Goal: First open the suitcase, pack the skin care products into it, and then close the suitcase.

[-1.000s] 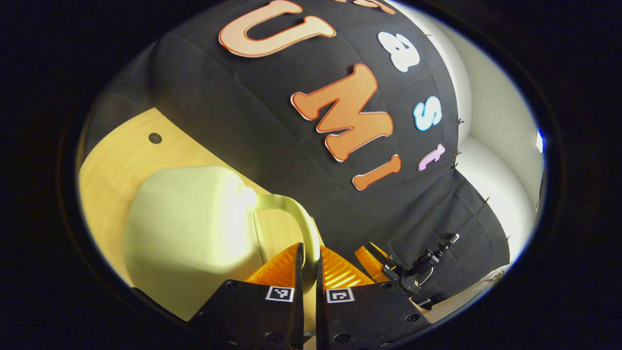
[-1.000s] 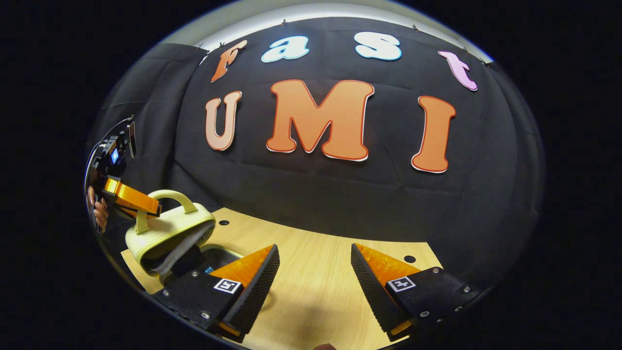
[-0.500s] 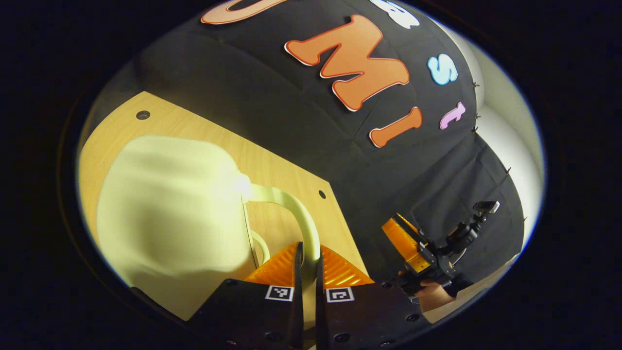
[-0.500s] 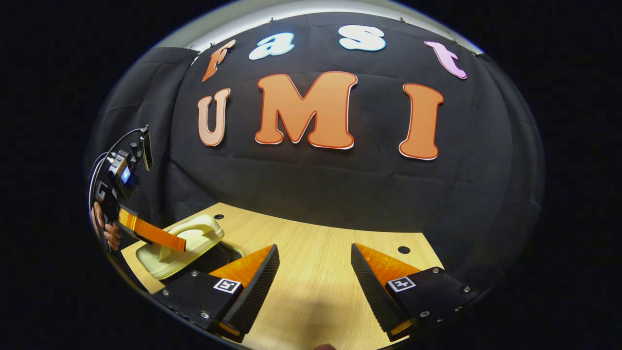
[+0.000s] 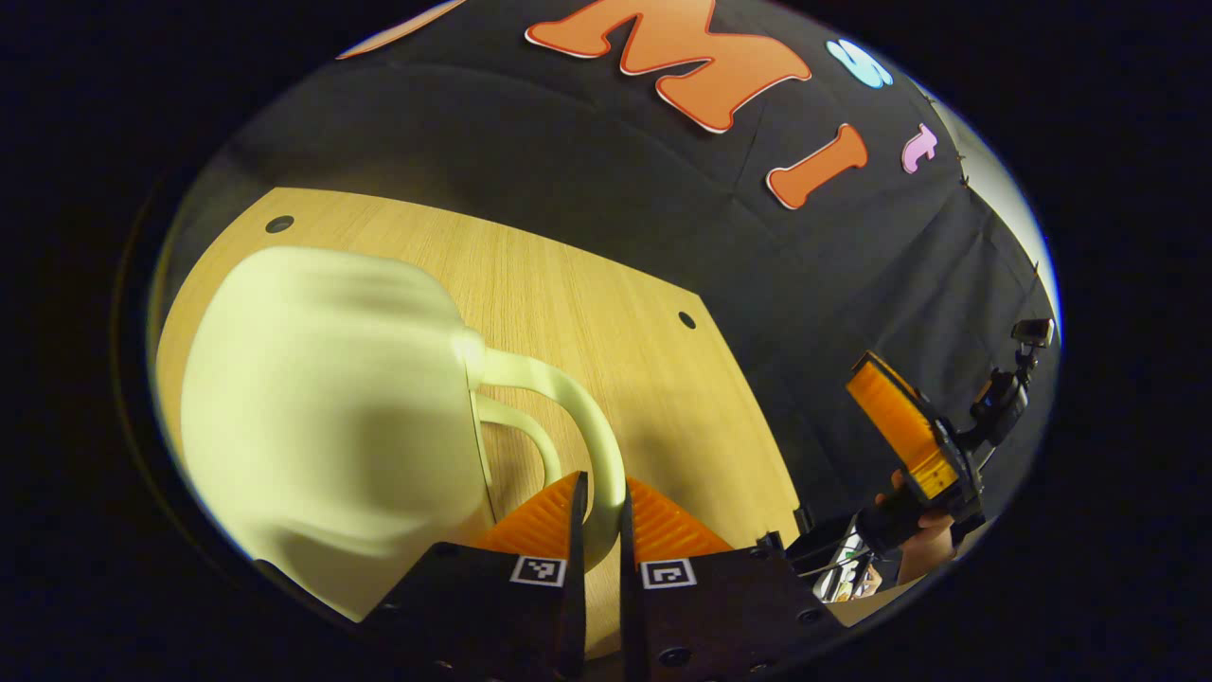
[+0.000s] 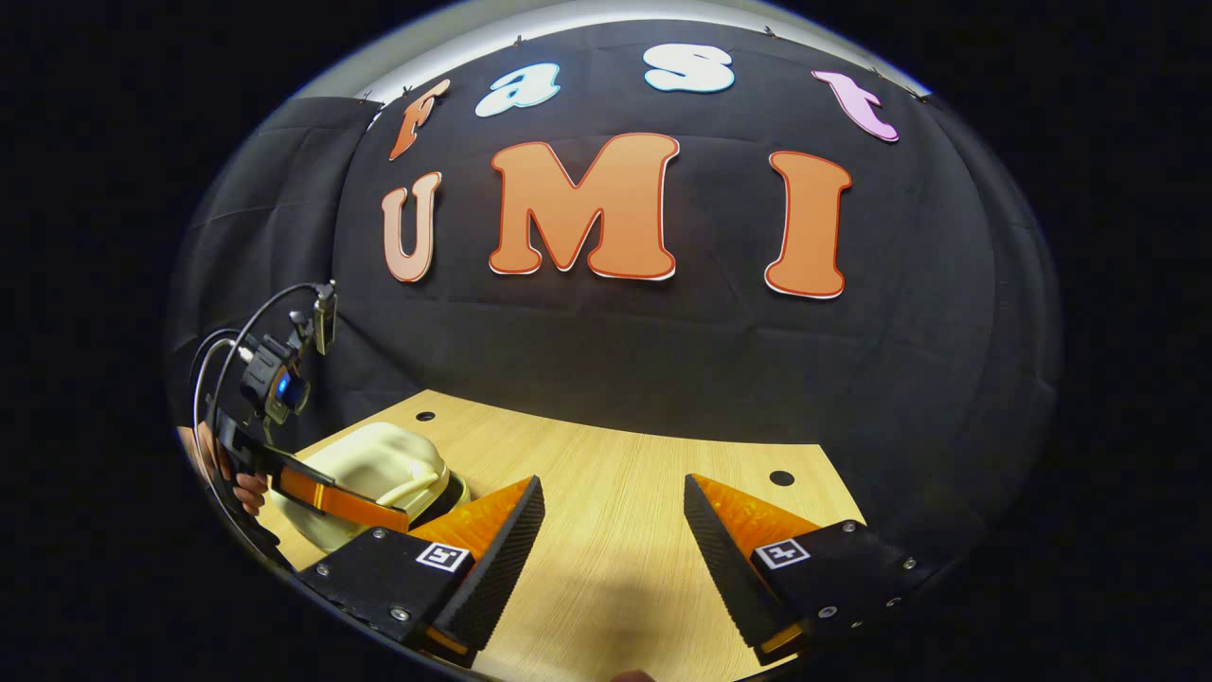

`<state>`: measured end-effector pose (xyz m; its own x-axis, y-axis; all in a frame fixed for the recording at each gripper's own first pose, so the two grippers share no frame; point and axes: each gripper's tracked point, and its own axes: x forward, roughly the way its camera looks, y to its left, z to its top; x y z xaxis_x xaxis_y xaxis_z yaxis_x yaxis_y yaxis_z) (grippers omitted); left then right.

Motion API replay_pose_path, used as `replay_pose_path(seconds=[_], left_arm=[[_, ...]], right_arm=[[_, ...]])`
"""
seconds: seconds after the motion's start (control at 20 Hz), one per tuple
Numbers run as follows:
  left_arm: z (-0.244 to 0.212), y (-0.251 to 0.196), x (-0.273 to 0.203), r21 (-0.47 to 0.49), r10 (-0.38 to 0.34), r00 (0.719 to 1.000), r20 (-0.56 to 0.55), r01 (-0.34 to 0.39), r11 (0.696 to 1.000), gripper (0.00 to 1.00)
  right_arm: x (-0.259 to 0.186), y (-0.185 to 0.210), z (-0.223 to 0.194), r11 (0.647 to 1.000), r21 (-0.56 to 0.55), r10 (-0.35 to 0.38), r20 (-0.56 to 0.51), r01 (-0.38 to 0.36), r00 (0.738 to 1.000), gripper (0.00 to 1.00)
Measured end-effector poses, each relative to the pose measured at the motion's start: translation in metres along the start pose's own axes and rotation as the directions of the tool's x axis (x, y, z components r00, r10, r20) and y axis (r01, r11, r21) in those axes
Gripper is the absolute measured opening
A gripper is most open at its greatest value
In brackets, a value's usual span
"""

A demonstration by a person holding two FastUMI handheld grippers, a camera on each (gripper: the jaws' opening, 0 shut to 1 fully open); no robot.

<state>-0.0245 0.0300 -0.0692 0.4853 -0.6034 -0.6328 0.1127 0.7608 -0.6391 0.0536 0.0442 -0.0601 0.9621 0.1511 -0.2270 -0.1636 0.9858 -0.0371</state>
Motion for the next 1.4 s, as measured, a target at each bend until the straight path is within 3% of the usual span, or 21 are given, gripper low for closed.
replay_pose_path(seconds=[0.2, 0.35, 0.4, 0.45, 0.5, 0.6, 0.65, 0.7, 0.85, 0.9, 1.0, 1.15, 1.25, 1.4], left_arm=[[-0.022, -0.003, 0.003, 0.010, 0.049, 0.997, -0.065, -0.048, 0.999, 0.23], [-0.014, -0.030, 0.006, 0.009, -0.010, 1.000, -0.025, 0.010, 1.000, 0.24], [-0.008, -0.036, 0.003, 0.026, -0.011, 1.000, -0.004, 0.011, 1.000, 0.40], [-0.002, -0.039, -0.001, 0.049, -0.001, 1.000, 0.023, 0.000, 0.999, 0.42], [0.005, -0.044, -0.007, 0.085, 0.016, 0.998, 0.062, -0.022, 0.996, 0.53], [0.025, -0.055, -0.020, 0.148, 0.045, 0.988, 0.146, -0.067, 0.987, 0.59], [0.040, -0.063, -0.028, 0.177, 0.061, 0.979, 0.196, -0.096, 0.979, 0.73], [0.057, -0.070, -0.037, 0.202, 0.077, 0.962, 0.263, -0.133, 0.970, 0.87], [0.094, -0.079, -0.065, 0.228, 0.130, 0.882, 0.452, -0.255, 0.940, 0.88], [0.101, -0.082, -0.072, 0.218, 0.140, 0.850, 0.507, -0.284, 0.934, 0.93], [0.126, -0.099, -0.092, 0.191, 0.107, 0.742, 0.661, -0.305, 0.933, 0.93], [0.146, -0.118, -0.128, 0.205, 0.037, 0.600, 0.799, -0.330, 0.921, 0.93], [0.148, -0.121, -0.131, 0.218, 0.050, 0.558, 0.828, -0.404, 0.888, 0.93], [0.148, -0.128, -0.128, 0.241, 0.075, 0.545, 0.835, -0.485, 0.841, 0.97]], right_arm=[[-0.002, -0.009, -0.003, 1.000, -0.011, 0.007, -0.001, -0.007, 1.000, 0.94], [-0.005, -0.015, -0.002, 1.000, -0.021, 0.009, 0.005, -0.009, 1.000, 0.94], [-0.005, -0.017, -0.002, 1.000, -0.021, 0.011, 0.008, -0.011, 1.000, 0.94], [-0.005, -0.019, 0.000, 1.000, -0.017, 0.012, 0.013, -0.012, 1.000, 0.94], [-0.006, -0.020, 0.004, 1.000, -0.014, 0.010, 0.023, -0.009, 1.000, 0.94], [-0.006, -0.020, 0.012, 1.000, -0.013, 0.011, 0.050, -0.010, 0.999, 0.94], [-0.007, -0.018, 0.017, 1.000, -0.018, 0.014, 0.067, -0.013, 0.998, 0.94], [-0.008, -0.018, 0.024, 1.000, -0.027, 0.012, 0.086, -0.010, 0.996, 0.94], [-0.010, -0.013, 0.041, 0.999, -0.050, 0.019, 0.141, -0.012, 0.990, 0.94], [-0.011, -0.011, 0.045, 0.998, -0.053, 0.026, 0.154, -0.018, 0.988, 0.94], [-0.014, -0.002, 0.054, 0.998, -0.050, 0.049, 0.192, -0.040, 0.980, 0.94], [-0.018, 0.003, 0.062, 0.998, -0.052, 0.058, 0.232, -0.048, 0.971, 0.94], [-0.022, 0.008, 0.068, 0.997, -0.050, 0.071, 0.253, -0.060, 0.965, 0.94], [-0.025, 0.008, 0.075, 0.997, -0.046, 0.070, 0.285, -0.060, 0.956, 0.94]])
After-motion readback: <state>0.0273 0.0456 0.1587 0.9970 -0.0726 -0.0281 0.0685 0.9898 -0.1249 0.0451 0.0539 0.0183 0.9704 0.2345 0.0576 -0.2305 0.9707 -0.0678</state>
